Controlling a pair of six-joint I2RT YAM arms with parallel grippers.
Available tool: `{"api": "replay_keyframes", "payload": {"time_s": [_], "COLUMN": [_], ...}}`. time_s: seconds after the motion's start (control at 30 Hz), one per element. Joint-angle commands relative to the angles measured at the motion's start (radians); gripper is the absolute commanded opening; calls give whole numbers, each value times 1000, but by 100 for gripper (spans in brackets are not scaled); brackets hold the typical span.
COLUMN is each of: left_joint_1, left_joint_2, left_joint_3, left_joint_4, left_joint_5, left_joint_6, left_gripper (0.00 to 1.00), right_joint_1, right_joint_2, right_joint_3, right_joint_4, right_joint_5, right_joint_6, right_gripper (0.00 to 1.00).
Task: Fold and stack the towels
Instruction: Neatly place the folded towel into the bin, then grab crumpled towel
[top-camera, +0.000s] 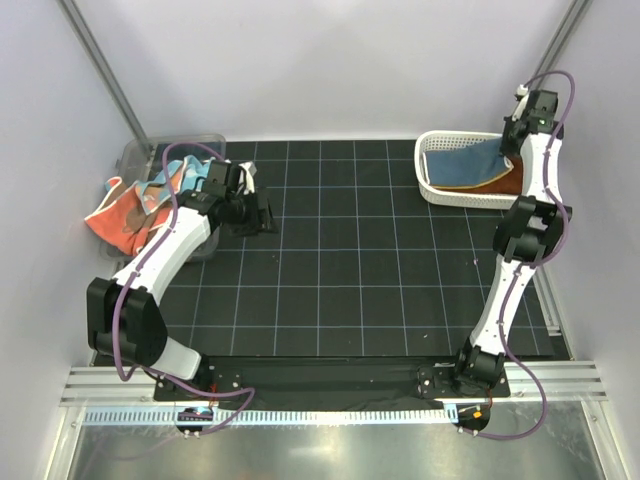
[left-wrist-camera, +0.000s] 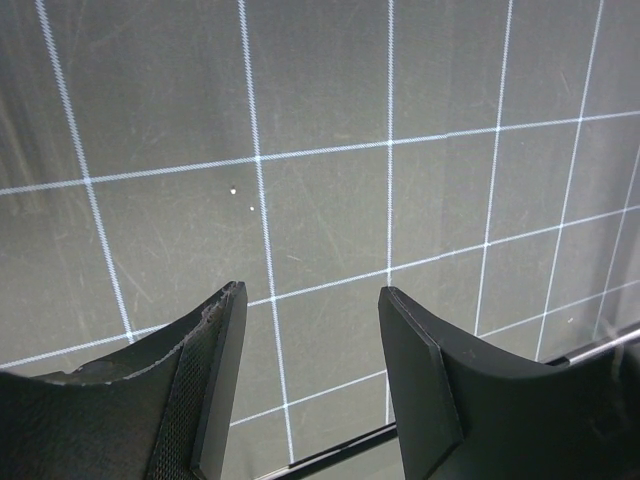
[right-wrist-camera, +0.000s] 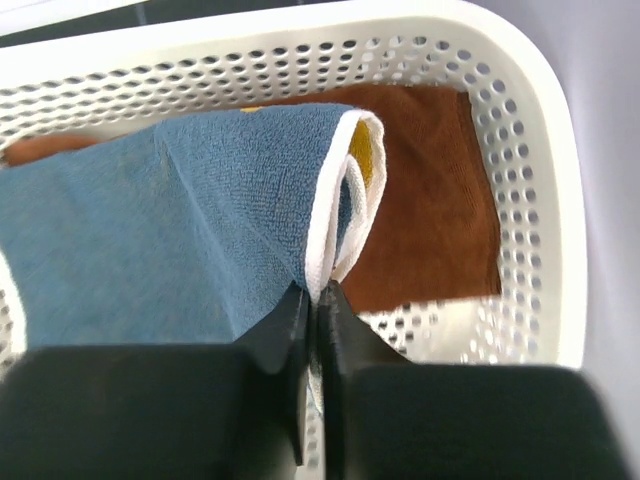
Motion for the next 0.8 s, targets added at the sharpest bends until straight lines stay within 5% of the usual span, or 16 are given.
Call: {"api": "replay_keyframes", "payload": {"time_s": [0.0, 0.03, 0.07, 0.1, 0.23, 0.4, 0.53, 0.67, 0.77], "left_joint_1": [2, 2, 2, 1, -2, -4, 1, 44, 162], "left_joint_2": [-24, -25, -28, -27, -41, -68, -100, -81, -30], "left_joint_3": [28, 26, 25, 22, 17, 68, 147, 213, 223], "left_joint_4": [30, 31, 33, 35, 35, 19, 13, -16, -85], "left_joint_5": [43, 43, 43, 46, 41, -23, -323, -567, -611], "left_joint_6": [-6, -6, -6, -8, -16, -52, -104, -95, -94], "left_gripper": [60, 60, 60, 60, 60, 61, 62, 69, 72], "right_joint_1": [-20, -29, -31, -31, -29, 4, 105, 268, 410], "right_joint_2": [42, 68, 80, 86, 35, -166, -303, -456, -599], "right_joint_3": [6, 14, 23, 32, 23, -163, -207, -352, -539], "right_joint_4": [144, 163, 178, 178, 186, 246, 180, 162, 214], "right_joint_5": [11, 11, 20, 70, 112, 109, 132, 172, 124], "right_joint_6": [15, 23, 28, 28, 57, 149, 192, 293, 400], "right_gripper": [17, 26, 45, 51, 50, 61, 68, 99, 100]}}
